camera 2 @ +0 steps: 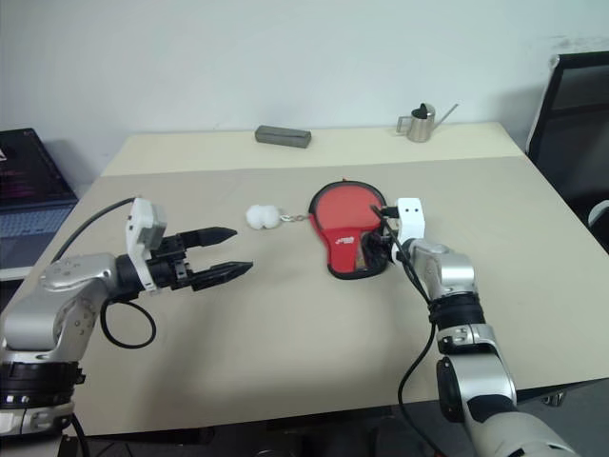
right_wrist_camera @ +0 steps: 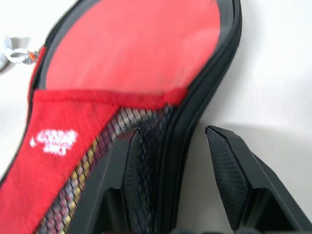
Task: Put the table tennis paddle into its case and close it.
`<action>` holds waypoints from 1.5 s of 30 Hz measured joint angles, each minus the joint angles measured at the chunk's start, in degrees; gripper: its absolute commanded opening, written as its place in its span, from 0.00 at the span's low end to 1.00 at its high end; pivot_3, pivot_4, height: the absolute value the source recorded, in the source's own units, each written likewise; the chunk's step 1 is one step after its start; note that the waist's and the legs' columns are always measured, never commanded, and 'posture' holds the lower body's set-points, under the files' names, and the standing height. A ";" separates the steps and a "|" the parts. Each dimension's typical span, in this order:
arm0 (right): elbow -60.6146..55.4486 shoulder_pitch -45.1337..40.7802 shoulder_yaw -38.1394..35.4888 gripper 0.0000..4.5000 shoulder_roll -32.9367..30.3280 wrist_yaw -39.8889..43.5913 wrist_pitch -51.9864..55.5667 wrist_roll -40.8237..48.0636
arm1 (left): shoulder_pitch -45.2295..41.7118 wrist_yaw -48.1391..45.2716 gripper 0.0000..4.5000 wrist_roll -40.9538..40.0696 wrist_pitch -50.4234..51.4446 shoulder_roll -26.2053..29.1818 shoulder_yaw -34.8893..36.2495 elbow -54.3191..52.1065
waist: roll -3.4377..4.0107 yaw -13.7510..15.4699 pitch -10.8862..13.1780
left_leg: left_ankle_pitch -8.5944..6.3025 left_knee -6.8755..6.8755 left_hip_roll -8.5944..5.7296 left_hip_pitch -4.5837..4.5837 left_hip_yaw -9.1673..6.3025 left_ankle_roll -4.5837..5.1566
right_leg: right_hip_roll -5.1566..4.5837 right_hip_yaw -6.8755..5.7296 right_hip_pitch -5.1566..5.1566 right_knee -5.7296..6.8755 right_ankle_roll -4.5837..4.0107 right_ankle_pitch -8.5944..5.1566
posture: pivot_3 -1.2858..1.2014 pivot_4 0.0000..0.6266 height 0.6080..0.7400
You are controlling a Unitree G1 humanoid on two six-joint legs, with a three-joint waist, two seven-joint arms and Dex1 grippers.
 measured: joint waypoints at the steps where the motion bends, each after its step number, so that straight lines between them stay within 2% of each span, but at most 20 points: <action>1: 0.00 0.07 0.01 0.79 0.13 -0.06 0.00 -0.01 | 0.00 0.00 1.00 0.02 0.00 0.00 -0.01 0.00 | 0.00 -0.02 0.00 | 0.00 0.00 0.00 0.00 0.00 0.00 | 0.00 0.00 0.00 0.00 0.00 0.00 | 0.52 0.24 1.00; 3: 0.00 0.05 0.01 0.95 0.35 -0.21 -0.24 -0.05 | 0.00 0.01 1.00 0.07 -0.02 0.00 -0.02 -0.01 | 0.00 -0.02 0.00 | 0.00 0.00 0.00 0.01 -0.01 0.00 | 0.00 -0.01 0.01 0.00 0.00 0.00 | 0.52 0.24 1.00; 4: 0.05 0.05 0.06 0.99 0.49 -0.30 -0.55 -0.07 | 0.00 0.01 1.00 0.09 -0.04 0.00 -0.03 -0.01 | 0.00 -0.01 0.00 | 0.00 0.00 0.00 0.01 -0.01 0.00 | 0.00 -0.01 0.01 0.00 0.00 0.00 | 0.52 0.24 1.00; 19: 6.17 -2.14 -0.04 0.99 1.41 -0.08 -3.88 -0.29 | -0.07 -0.07 1.00 0.85 -0.80 0.00 -0.24 -0.01 | -0.04 -0.05 -0.03 | 0.00 0.01 0.08 0.32 0.04 0.00 | 0.08 0.00 0.27 0.02 -0.11 0.08 | 0.52 0.24 1.00; 22: 7.76 -2.68 -0.08 0.86 1.74 -0.33 -4.77 -0.34 | -0.07 -0.07 1.00 0.87 -0.84 0.00 -0.43 -0.01 | -0.05 -0.05 -0.03 | 0.00 0.00 0.14 0.44 0.06 0.00 | 0.16 0.02 0.32 0.03 -0.16 0.12 | 0.52 0.24 1.00; 33: 9.51 -3.82 0.99 0.02 3.77 -0.48 -5.12 -1.37 | -0.06 -0.06 1.00 0.90 -0.92 0.00 -1.18 -0.03 | -0.05 -0.20 -0.03 | -0.01 -0.02 0.68 0.54 0.25 -0.03 | 0.69 0.19 0.31 -0.02 -0.35 0.23 | 0.52 0.24 1.00; 45: 9.25 -5.86 1.28 0.01 3.23 0.11 -1.38 -2.36 | 1.84 -0.28 1.00 1.02 -1.20 0.43 -1.16 -0.39 | -0.04 -0.18 -0.02 | -0.03 -0.07 0.88 0.57 0.29 -0.05 | 0.91 0.24 0.26 -0.03 -0.44 0.26 | 0.52 0.24 1.00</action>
